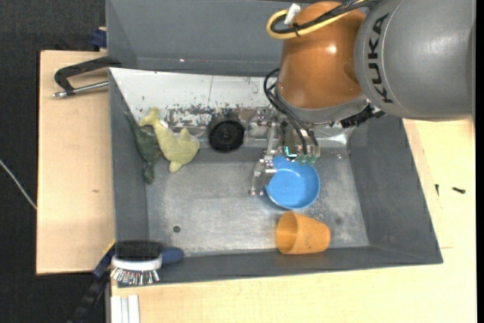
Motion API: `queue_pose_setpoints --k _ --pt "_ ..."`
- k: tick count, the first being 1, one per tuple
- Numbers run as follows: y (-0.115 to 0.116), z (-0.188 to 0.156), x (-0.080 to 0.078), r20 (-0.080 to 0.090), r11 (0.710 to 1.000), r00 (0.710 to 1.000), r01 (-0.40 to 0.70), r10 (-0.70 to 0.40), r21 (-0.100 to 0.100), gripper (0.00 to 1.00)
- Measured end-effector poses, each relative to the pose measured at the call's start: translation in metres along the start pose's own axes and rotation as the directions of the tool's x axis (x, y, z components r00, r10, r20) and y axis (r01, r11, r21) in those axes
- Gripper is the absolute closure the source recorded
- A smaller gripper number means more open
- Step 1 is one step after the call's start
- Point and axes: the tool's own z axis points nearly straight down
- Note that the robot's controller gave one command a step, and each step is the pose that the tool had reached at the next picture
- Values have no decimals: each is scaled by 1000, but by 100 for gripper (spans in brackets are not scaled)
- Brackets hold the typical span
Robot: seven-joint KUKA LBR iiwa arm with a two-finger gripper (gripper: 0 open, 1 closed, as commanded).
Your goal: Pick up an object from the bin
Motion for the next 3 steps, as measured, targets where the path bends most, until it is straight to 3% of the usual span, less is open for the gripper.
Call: queue_pose_setpoints --k 1,2,3 --pt "-77 58 21 1 994 994 108 -108 3 0" --pt "-100 103 28 17 863 862 506 -506 8 0" --pt "-103 102 29 7 864 864 504 -504 10 100"
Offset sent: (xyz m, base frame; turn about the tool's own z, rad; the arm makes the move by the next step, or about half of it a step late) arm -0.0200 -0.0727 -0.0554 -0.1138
